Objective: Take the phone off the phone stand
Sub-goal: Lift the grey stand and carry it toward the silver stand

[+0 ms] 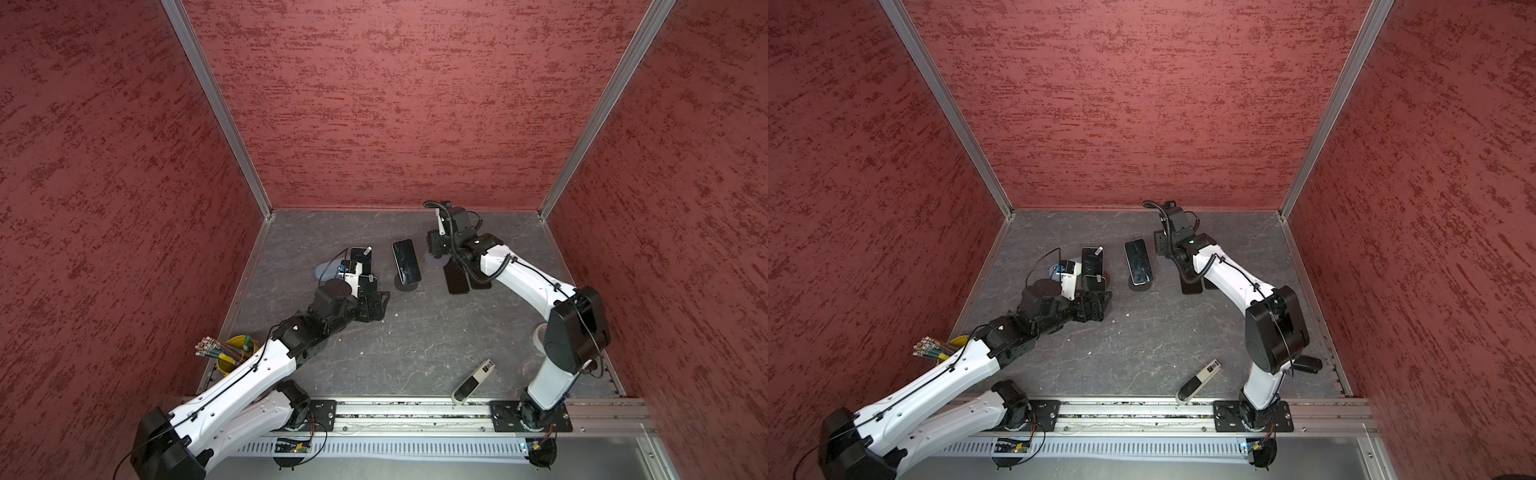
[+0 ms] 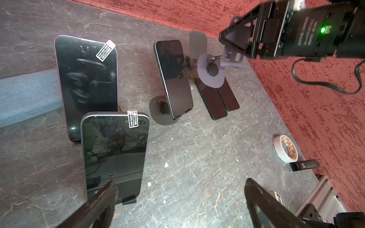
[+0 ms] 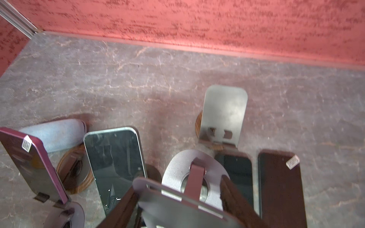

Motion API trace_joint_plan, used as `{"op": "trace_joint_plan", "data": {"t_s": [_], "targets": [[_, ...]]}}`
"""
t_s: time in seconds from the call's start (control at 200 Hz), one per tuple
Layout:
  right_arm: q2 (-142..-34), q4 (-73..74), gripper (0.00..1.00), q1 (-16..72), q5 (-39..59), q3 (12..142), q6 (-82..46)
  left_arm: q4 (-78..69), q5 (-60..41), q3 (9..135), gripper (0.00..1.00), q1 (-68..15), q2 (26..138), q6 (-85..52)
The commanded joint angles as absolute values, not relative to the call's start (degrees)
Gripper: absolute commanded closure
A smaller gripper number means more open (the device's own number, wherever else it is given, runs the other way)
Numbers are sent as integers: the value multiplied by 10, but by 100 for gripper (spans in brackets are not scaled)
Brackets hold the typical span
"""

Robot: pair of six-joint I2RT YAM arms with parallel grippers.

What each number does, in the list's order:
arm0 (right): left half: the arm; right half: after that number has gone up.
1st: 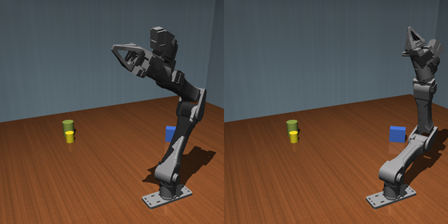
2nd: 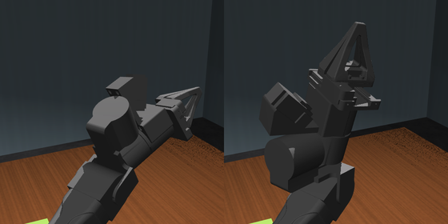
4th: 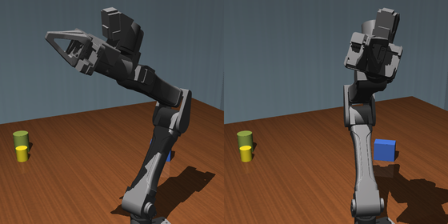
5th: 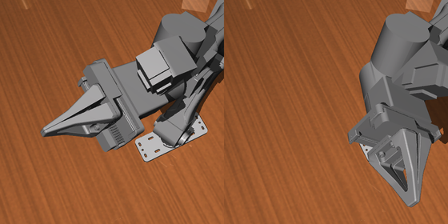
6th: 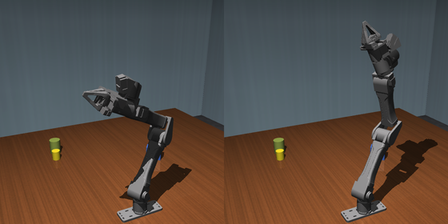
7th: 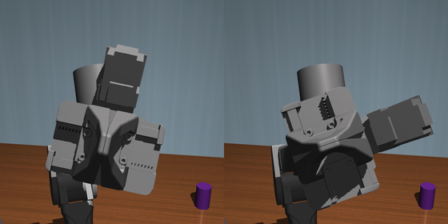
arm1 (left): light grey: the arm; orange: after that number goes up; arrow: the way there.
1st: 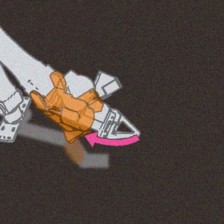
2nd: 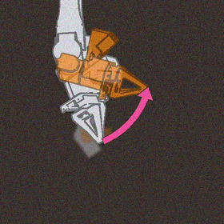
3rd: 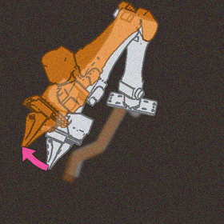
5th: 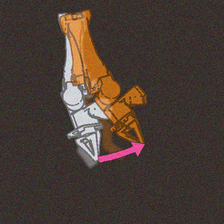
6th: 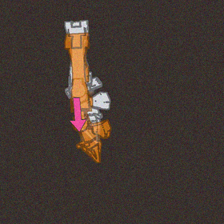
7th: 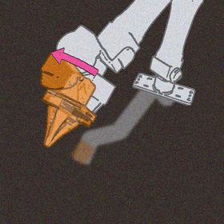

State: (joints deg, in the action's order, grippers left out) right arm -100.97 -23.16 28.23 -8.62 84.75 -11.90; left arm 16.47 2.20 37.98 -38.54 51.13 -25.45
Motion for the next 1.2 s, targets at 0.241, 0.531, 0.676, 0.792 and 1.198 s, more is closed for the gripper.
{"op": "trace_joint_plan", "data": {"t_s": [0.241, 0.531, 0.676, 0.792, 1.198], "targets": [[-1070, -158, 44, 265, -57, 907, -73, 176, 37, 410, 0, -387, 531, -237], [-1134, -162, 44, 263, -11, 959, -64, 177, 42, 414, 0, -387, 541, -233], [-1151, -158, 44, 263, 4, 973, -68, 178, 45, 415, 1, -386, 546, -233], [-1168, -158, 44, 260, 13, 986, -69, 178, 46, 417, 1, -386, 552, -231], [-1231, -161, 43, 243, 40, 1026, -82, 178, 46, 431, 0, -383, 572, -216]]}}
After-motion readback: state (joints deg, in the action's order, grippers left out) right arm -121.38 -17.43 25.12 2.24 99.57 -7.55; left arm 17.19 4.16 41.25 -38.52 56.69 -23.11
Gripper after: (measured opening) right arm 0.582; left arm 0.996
